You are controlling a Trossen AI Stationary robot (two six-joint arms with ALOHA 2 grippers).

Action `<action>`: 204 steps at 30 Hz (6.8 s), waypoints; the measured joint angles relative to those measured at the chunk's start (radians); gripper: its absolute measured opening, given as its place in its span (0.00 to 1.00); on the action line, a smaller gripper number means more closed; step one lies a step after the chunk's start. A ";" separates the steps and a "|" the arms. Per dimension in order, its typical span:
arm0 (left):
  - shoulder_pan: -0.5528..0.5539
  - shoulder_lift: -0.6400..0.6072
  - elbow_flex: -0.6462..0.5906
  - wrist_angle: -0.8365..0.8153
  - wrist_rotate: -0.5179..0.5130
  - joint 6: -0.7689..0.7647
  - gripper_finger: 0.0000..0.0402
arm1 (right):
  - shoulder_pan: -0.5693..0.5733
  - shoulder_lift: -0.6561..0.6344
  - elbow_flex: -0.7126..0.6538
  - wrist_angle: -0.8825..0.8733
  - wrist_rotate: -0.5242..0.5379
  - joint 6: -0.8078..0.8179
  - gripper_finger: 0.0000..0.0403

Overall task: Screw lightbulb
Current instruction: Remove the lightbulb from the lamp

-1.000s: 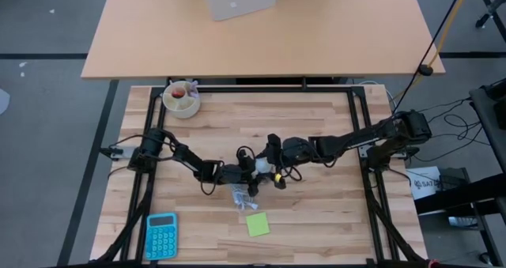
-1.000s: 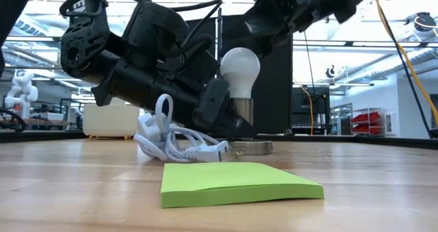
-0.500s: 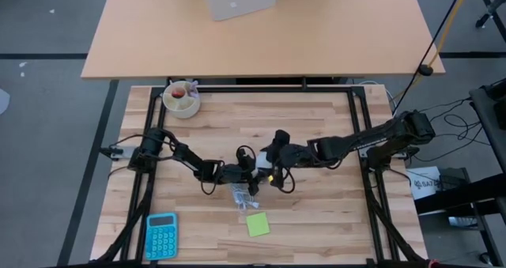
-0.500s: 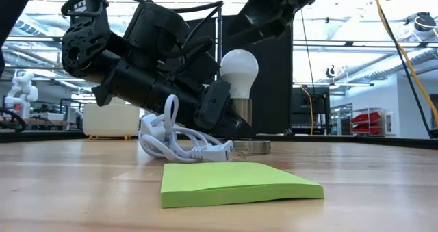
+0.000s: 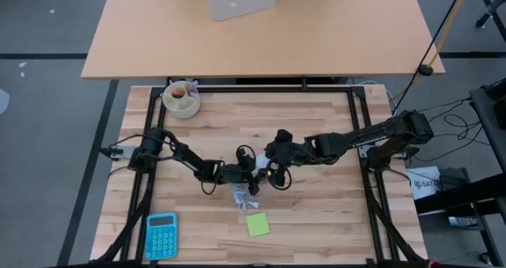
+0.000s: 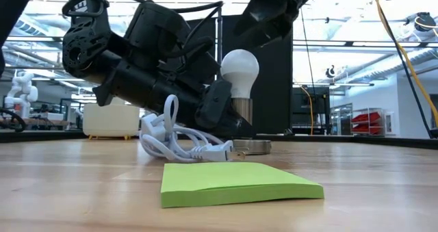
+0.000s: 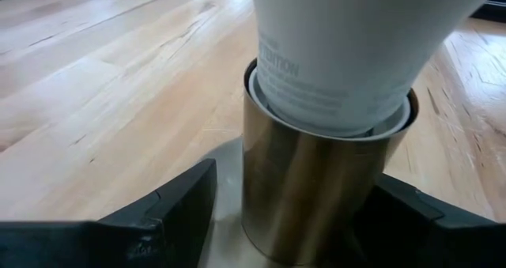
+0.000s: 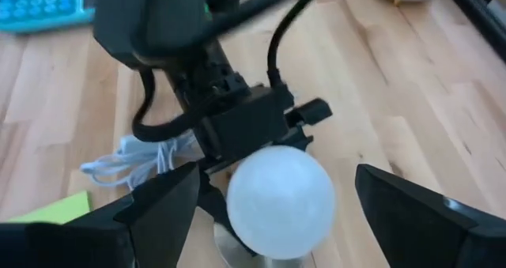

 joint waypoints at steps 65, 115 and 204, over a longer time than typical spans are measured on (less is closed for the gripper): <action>0.002 0.000 0.008 -0.010 0.132 0.011 0.67 | -0.024 0.102 0.013 -0.047 -0.095 -0.519 0.74; 0.009 0.001 0.007 -0.011 0.079 0.028 0.47 | 0.008 0.168 0.218 -0.280 0.024 -0.058 0.76; 0.011 0.001 0.008 -0.008 0.180 0.036 0.47 | 0.211 0.213 0.126 -0.185 0.568 0.700 0.70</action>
